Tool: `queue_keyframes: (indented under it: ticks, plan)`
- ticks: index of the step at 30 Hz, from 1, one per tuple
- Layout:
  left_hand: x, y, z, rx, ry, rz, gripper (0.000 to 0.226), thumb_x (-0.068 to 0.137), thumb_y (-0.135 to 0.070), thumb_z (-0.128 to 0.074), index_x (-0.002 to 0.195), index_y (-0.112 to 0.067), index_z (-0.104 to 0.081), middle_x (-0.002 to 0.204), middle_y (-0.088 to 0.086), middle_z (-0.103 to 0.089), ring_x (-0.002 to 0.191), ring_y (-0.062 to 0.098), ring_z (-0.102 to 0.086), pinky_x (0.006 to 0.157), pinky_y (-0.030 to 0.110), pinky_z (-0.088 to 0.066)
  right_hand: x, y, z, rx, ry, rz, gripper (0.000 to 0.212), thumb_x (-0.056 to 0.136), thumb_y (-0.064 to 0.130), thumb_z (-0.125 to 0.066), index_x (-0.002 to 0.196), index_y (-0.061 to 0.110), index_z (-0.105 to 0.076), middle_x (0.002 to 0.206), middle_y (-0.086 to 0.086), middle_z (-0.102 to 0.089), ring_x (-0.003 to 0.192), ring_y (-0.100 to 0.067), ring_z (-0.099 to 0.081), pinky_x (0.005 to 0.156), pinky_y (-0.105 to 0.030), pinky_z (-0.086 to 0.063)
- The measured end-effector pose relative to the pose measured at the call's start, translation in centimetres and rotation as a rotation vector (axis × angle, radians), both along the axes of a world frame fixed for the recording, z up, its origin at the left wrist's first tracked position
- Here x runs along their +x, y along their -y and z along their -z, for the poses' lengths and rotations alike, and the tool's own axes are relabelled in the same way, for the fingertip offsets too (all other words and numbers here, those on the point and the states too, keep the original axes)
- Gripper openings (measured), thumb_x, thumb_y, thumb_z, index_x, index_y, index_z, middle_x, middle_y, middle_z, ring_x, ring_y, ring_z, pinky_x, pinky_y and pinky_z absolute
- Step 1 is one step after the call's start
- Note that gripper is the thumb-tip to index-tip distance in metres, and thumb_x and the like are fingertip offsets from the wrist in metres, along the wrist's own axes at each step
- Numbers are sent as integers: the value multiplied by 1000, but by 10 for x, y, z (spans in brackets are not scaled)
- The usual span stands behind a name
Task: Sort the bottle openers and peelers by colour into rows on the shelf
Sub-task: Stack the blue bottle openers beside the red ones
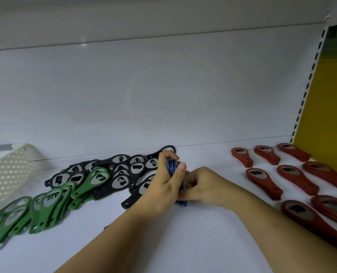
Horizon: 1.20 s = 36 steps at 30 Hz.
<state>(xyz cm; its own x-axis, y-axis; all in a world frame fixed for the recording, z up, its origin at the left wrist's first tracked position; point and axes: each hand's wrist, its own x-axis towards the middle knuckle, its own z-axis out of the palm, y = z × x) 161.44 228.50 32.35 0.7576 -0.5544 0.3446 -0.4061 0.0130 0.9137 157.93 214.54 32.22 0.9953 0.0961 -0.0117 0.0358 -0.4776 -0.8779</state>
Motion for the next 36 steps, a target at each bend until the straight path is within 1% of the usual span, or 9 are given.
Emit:
queue_keyframes:
  ticks: [3,4,6,10,14,17,24,30,36]
  plan:
    - [0,2,1,31,53,25,12,99,-20,-42,107,-24,-34,85,1,-51,67,10,-52,61,22,-51,1,0,2,51,36,-15,27,71,24,-74,70,-2,-66,70,-11,-69,74,-27,-66,80,-38,-52]
    - [1,2,2,26,45,33,14,99,-21,-45,108,-25,-35,89,-1,-52,72,8,-54,67,23,-51,1,0,1,84,46,-22,19,75,15,-72,65,1,-66,64,-7,-67,68,-21,-65,73,-31,-53]
    - [7,0,4,23,24,74,26,93,-28,-51,114,-33,-36,103,-4,-51,88,6,-57,78,24,-51,1,2,0,109,58,-45,28,80,3,-68,54,13,-63,54,5,-61,59,-10,-60,64,-18,-47]
    - [12,-6,6,0,-18,181,52,77,-32,-69,121,-51,-48,123,-1,-53,113,7,-57,87,25,-50,0,14,-1,-14,79,13,26,76,10,-70,54,8,-58,48,10,-52,52,-6,-48,61,-24,-40]
    - [11,-6,5,-39,-64,149,63,74,4,-75,117,-39,-60,121,-1,-62,105,15,-66,83,26,-54,-6,21,-5,-87,34,-17,32,79,8,-70,52,15,-55,42,15,-49,45,0,-44,52,-11,-33]
    - [6,-3,5,-42,-92,95,61,70,12,-72,110,-32,-63,111,-2,-68,97,15,-69,80,27,-56,-9,22,-5,-54,-14,-53,31,80,6,-71,55,18,-57,45,16,-55,47,3,-51,52,-5,-36]
    - [3,-4,3,-42,-96,46,55,67,10,-76,103,-32,-68,101,-5,-73,94,16,-70,83,32,-56,-8,20,4,-135,-40,-29,21,73,30,-79,65,14,-68,57,7,-55,56,-8,-46,62,-27,-36]
    - [4,-8,-1,-80,-157,86,44,62,-6,-78,101,-25,-70,102,2,-72,94,22,-70,84,35,-56,-8,16,1,-146,-18,2,30,74,26,-79,49,22,-63,47,10,-53,48,-3,-44,55,-18,-34]
    - [9,-14,-5,-189,-281,118,41,62,-11,-74,101,-24,-71,104,14,-70,99,31,-68,74,36,-58,-12,19,-6,5,-72,-46,17,76,27,-76,78,10,-76,66,-3,-59,55,-8,-47,53,-17,-37]
